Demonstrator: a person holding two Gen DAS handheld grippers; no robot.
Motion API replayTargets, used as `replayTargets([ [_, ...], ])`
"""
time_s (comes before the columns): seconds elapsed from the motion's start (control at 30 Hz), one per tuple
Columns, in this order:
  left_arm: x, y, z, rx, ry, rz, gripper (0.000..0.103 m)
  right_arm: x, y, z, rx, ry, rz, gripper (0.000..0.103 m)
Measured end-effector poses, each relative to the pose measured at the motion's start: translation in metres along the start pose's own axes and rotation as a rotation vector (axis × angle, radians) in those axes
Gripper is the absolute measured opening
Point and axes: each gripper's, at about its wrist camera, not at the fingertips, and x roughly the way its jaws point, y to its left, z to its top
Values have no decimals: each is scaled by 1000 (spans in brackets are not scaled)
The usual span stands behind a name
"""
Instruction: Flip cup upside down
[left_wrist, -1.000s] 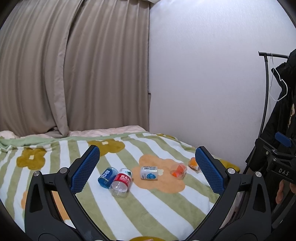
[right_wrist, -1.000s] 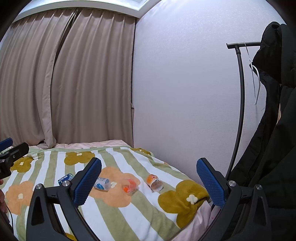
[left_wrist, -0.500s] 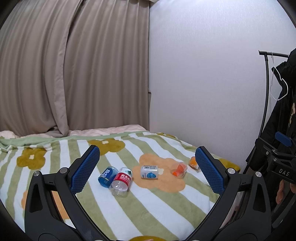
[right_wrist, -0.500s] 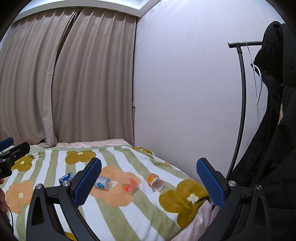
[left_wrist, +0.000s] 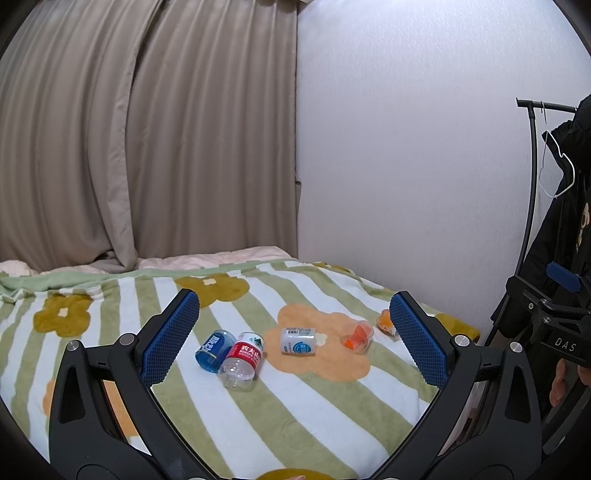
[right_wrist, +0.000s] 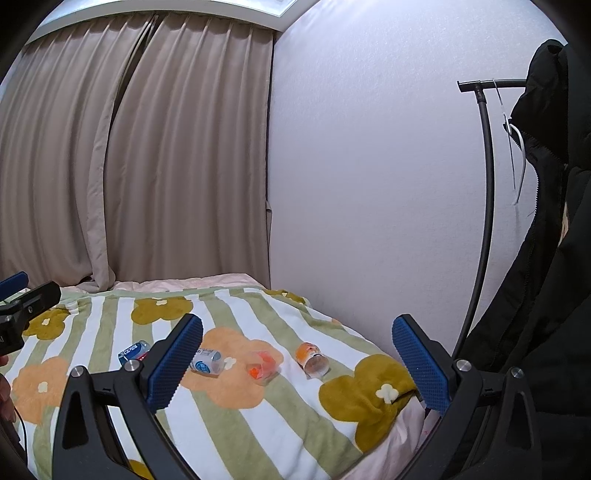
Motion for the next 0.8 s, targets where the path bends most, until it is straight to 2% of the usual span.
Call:
replayTargets([
  [0.1,-1,3,-2,4,10,17,103,11,3,4,-31,21,36,103],
  [0.2,-3,18,-5,-5,14,72,103,44,5,15,-79,82,137,103],
  [0.23,-2,22,-5,-5,16,84,103,65,9,20,-116,131,189,103],
  [0.3,0,35,-5,15,21,163,103,99,16,24,-162,216,303,103],
  [0.33,2,45,-6,18,29,198,103,123,24,24,-189,282,397,103],
  [0.37,3,54,-6,10,38,212,103,144,32,23,-212,317,465,103],
  [0.43,8,65,-6,-10,52,224,103,179,51,18,-280,356,534,103],
  [0.53,15,79,-12,-34,79,243,103,237,94,-3,-440,459,556,102],
  [0.63,25,86,-23,-60,117,231,103,284,133,-32,-564,549,590,102],
  [0.8,44,92,-32,-69,162,216,103,355,177,-79,-648,706,637,102],
])
